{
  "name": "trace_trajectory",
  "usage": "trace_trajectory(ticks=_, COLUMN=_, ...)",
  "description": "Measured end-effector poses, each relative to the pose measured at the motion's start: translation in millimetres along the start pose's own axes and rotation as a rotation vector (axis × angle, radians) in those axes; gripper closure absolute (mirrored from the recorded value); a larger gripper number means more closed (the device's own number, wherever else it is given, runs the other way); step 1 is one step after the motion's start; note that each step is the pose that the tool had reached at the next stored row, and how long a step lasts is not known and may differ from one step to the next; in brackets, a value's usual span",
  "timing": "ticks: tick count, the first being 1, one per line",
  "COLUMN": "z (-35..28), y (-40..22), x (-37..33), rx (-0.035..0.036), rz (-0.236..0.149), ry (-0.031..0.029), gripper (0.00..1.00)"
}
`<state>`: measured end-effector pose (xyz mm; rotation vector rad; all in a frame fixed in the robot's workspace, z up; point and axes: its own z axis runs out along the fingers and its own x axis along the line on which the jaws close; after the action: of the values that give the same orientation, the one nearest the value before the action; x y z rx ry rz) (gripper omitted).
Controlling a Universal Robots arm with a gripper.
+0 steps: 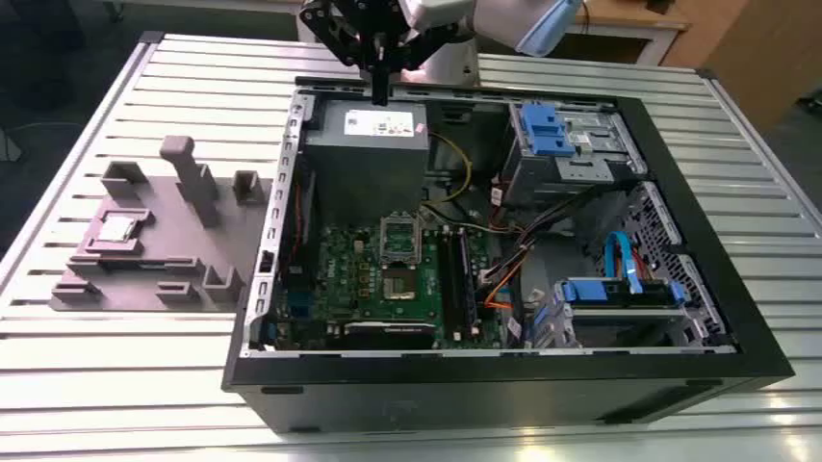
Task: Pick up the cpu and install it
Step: 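Reach for the cpu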
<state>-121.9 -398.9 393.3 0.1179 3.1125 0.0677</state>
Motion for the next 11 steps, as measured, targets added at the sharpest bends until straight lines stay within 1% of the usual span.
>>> trace_trajectory(ticks=11, z=0.0, y=-0.1, x=1.8, rx=0.0000, rz=0.000, ry=0.0000, gripper=0.89)
